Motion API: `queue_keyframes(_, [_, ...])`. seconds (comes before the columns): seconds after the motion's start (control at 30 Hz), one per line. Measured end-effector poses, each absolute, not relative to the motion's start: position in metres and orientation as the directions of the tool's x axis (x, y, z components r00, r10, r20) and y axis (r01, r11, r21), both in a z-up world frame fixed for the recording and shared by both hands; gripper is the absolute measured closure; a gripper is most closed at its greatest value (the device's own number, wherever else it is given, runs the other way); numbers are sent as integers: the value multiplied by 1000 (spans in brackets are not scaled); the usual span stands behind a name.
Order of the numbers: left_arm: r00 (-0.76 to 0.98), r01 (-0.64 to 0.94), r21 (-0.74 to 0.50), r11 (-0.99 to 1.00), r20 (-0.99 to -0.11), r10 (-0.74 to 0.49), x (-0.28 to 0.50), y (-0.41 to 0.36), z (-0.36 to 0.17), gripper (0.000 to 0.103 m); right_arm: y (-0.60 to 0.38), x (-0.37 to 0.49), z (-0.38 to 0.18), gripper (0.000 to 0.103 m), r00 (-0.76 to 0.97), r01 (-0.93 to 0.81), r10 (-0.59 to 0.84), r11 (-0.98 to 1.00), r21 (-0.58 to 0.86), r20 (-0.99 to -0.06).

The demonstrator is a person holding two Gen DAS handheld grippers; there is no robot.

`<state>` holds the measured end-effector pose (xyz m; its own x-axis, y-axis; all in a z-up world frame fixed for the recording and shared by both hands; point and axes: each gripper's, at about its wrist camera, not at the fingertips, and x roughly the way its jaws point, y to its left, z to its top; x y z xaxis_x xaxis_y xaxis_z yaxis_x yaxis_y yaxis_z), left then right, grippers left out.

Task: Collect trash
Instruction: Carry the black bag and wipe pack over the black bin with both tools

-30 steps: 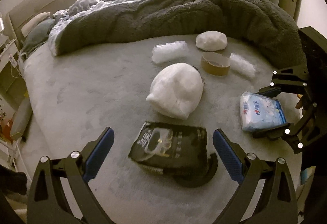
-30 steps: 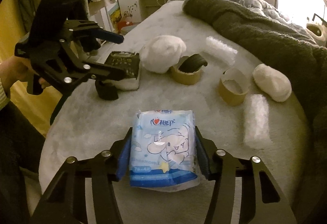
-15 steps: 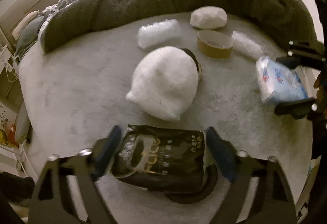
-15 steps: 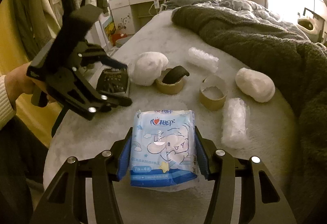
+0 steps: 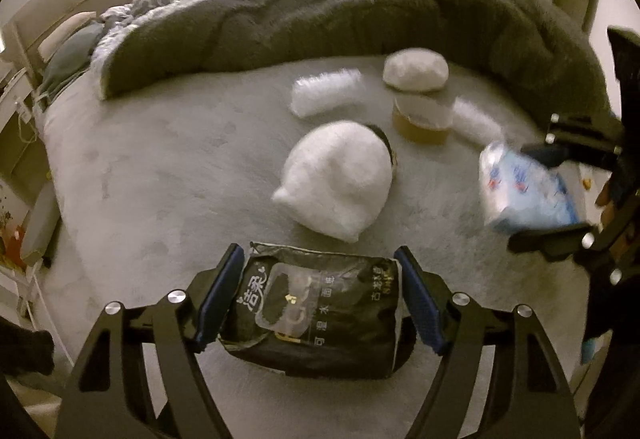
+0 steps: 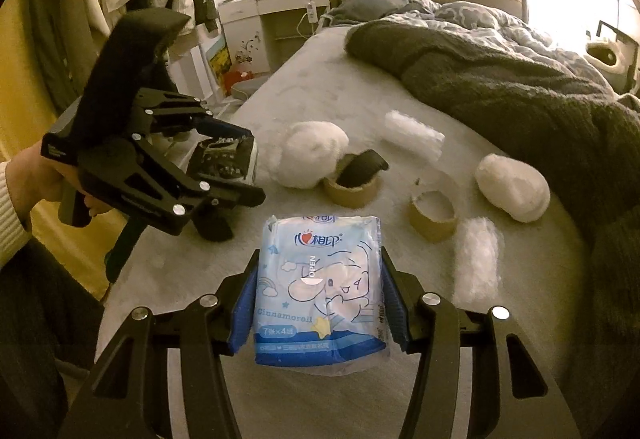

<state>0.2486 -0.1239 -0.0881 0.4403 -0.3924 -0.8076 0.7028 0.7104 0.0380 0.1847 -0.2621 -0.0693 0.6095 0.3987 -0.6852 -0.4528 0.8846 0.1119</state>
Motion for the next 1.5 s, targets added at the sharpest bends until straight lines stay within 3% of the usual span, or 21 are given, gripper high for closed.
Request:
queue_keyframes(0.27, [546, 588, -48, 807, -712, -441, 243, -89, -63, 25, -234, 194, -51, 48, 625, -464, 426, 877, 129, -654])
queue_keyframes(0.47, [630, 443, -87, 892, -677, -379, 239, -49, -57, 25, -203, 202, -43, 48, 620, -482, 451, 865, 141, -642])
queue_keyframes(0.93, [687, 188, -13, 982, -712, -141, 224, 35, -78, 25, -133, 224, -36, 48, 590, -483, 488, 852, 204, -643])
queue_keyframes(1.5, [509, 29, -40, 999, -860, -50, 217, 110, -153, 25, -34, 233, -55, 48, 494, -550, 522, 807, 215, -696])
